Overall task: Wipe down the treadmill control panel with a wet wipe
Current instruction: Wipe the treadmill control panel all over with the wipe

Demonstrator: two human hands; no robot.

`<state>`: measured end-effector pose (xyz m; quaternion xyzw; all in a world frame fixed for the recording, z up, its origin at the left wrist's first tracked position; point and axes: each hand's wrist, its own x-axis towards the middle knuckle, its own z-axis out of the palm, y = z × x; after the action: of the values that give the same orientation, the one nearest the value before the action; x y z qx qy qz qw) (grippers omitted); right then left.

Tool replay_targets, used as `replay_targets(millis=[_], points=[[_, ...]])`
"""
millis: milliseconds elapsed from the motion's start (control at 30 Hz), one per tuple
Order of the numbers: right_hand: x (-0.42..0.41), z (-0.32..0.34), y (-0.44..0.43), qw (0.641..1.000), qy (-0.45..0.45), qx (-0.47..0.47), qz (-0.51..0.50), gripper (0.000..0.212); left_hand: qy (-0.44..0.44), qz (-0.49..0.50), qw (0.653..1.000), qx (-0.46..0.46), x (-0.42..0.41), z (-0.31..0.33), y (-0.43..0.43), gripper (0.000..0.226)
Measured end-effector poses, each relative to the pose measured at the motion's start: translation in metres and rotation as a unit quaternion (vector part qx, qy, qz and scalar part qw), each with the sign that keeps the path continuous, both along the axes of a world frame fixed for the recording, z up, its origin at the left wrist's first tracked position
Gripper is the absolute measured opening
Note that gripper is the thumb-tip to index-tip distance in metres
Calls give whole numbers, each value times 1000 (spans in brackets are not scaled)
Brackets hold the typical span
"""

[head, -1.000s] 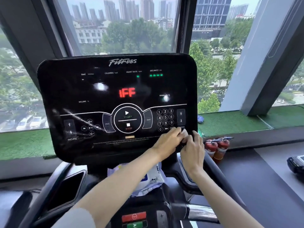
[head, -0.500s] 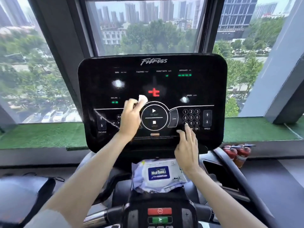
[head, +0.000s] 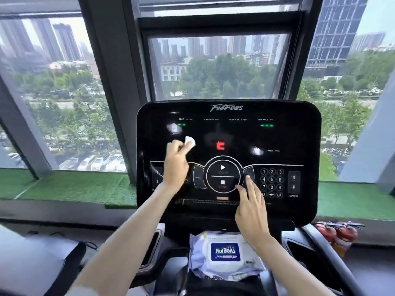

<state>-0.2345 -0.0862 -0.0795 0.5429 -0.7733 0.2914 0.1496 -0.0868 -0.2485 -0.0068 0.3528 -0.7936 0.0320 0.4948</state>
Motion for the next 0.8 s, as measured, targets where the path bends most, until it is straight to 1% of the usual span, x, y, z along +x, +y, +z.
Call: replay_targets(millis=[67,100,133,200,233,267,300,333,367,400,433,467,500,533,567,600,633,667,700,733,767,800], points=[[-2,0,0,1000,-7,-2,-6,59,117,78,990,26,20,20,-14,51],[-4,1,0,1000,-8,-4,-8,60,148,101,983,29,25,24,-18,49],[-5,2,0,1000,-7,-8,-8,60,167,112,979,41,28,23,-21,49],[-8,3,0,1000,-10,-11,-8,59,196,142,966,95,20,15,-19,54],[-10,4,-1,1000,-13,-11,-10,59,204,156,960,113,11,9,-15,57],[-11,4,-1,1000,-15,-9,-12,59,193,156,962,113,-1,5,-6,61],[-12,4,-2,1000,-15,-8,-13,59,154,133,974,96,-15,1,5,66],[-12,4,-3,1000,-13,-8,-12,60,88,80,991,67,-30,-5,15,70],[-12,4,-3,1000,-9,-8,-9,60,-5,14,999,30,-41,-12,25,71],[-12,4,-3,1000,-2,-7,-5,60,-100,-44,994,-22,-46,-17,32,69],[-14,4,-3,1000,4,-8,1,60,-168,-80,980,-72,-42,-20,29,68],[-16,5,-2,1000,7,-10,6,61,-181,-85,976,-89,-34,-19,21,67],[-18,6,-2,1000,8,-13,8,61,-138,-51,987,-60,-24,-14,12,67],[-22,8,-1,1000,7,-17,8,61,-43,12,999,5,-14,-6,3,65],[-25,10,0,1000,6,-20,7,61,82,90,989,86,-6,4,-5,58],[-29,11,1,1000,5,-20,4,62,186,153,957,163,-3,13,-12,50],[-33,11,1,1000,6,-19,1,62,238,196,928,209,-9,18,-12,46],[-38,12,2,1000,6,-17,-4,63,238,201,930,195,-23,23,-5,50],[-42,12,2,1000,3,-16,-9,64,194,165,954,156,-42,24,7,56],[-46,13,2,1000,0,-17,-14,65,120,98,982,107,-63,20,25,57],[-49,13,2,1000,-1,-18,-17,66,0,15,998,54,-79,12,43,52],[-50,14,2,1000,2,-18,-18,67,-141,-81,986,-35,-88,-1,54,45]])
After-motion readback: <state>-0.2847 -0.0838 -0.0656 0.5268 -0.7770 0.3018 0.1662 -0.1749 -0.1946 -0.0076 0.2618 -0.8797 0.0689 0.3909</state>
